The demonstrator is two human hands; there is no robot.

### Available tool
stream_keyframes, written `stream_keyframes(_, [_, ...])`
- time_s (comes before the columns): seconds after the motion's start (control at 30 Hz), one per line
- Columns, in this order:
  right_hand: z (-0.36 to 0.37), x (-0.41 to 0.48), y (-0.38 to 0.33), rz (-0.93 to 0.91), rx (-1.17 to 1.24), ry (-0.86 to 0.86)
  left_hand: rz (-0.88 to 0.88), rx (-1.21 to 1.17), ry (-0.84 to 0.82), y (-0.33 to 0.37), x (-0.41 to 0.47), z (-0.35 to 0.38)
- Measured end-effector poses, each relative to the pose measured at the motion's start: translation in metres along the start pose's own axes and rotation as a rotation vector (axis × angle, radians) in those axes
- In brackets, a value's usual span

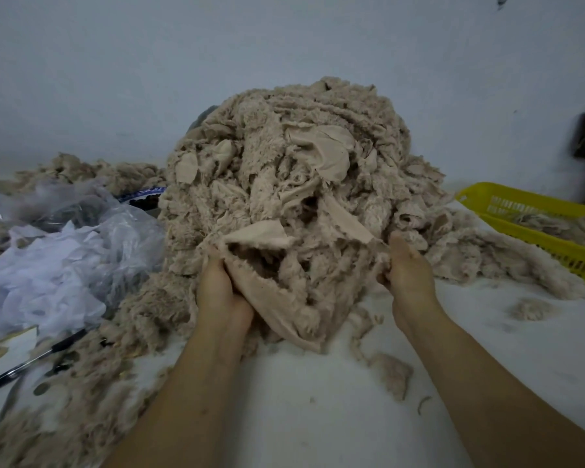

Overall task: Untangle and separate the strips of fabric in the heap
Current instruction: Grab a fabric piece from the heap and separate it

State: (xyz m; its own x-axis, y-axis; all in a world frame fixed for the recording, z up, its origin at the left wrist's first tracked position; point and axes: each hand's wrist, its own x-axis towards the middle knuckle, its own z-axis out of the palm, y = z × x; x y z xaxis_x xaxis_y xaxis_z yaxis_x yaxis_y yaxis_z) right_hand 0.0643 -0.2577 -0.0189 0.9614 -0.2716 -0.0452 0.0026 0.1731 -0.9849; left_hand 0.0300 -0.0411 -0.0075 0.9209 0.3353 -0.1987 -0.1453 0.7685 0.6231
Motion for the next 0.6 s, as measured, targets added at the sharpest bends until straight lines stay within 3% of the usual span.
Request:
stream_keyframes(0.1, [0.000, -0.003, 0.008, -0.202, -0.262, -0.055, -0.027, 0.006, -0.125, -0.002, -0.008, 0.005])
stream_keyframes(0.23, [0.015, -0.021, 0.005, -0.419, -0.435, -0.187, -0.069, 0.237, -0.344, -0.012, -0.022, 0.012])
stream_keyframes(0.3, [0.021, -0.031, 0.003, -0.321, -0.368, -0.333, -0.156, 0.323, -0.452, -0.016, -0.030, 0.014])
stream_keyframes(0.4, [0.030, -0.041, 0.009, 0.031, -0.217, -0.609, -0.207, 0.490, -0.559, -0.022, -0.036, 0.015])
stream_keyframes(0.5, [0.027, -0.034, 0.009, 0.237, 0.038, -0.634, -0.213, 0.799, -0.656, -0.026, -0.044, 0.014])
stream_keyframes(0.6, [0.023, -0.026, 0.008, 0.162, 0.085, -0.477, -0.169, 0.973, -0.629, -0.033, -0.047, 0.016])
